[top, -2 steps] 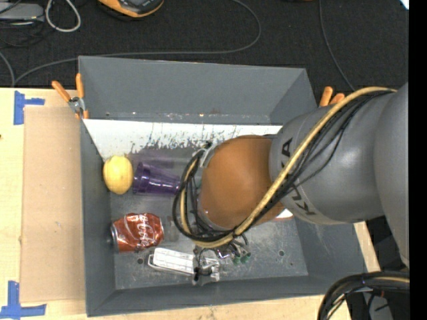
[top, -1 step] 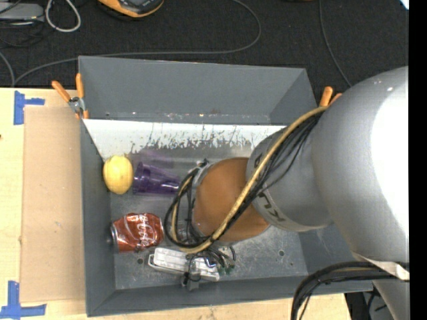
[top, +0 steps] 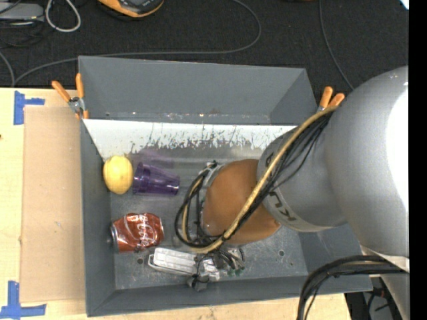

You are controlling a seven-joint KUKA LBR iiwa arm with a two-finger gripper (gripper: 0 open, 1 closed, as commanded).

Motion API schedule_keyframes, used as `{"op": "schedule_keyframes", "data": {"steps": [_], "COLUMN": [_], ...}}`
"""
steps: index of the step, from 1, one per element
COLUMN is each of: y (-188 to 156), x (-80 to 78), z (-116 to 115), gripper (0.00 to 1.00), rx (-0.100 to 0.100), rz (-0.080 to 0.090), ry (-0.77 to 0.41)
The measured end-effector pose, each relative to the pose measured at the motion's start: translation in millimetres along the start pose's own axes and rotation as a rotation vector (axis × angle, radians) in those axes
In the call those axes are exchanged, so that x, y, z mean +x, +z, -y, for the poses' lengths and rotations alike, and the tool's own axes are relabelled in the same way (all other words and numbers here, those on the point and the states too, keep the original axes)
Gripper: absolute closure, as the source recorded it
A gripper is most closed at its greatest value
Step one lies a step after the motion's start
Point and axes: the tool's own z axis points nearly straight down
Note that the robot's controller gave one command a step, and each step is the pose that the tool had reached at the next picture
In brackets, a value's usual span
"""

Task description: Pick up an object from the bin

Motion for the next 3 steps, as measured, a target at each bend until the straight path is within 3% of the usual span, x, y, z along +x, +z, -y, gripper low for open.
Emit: {"op": "schedule_keyframes", "data": {"steps": [1, 2, 3], "y": [4, 4, -16], "x": [-6.9, -6.9, -3.5], "z": [-12, -12, -12], "gripper": [1.00, 1.00, 1.00], "rx": [0.000, -0.001, 0.001], "rz": [-0.002, -0.002, -0.016], "ry": [0.022, 0.023, 0.024]}}
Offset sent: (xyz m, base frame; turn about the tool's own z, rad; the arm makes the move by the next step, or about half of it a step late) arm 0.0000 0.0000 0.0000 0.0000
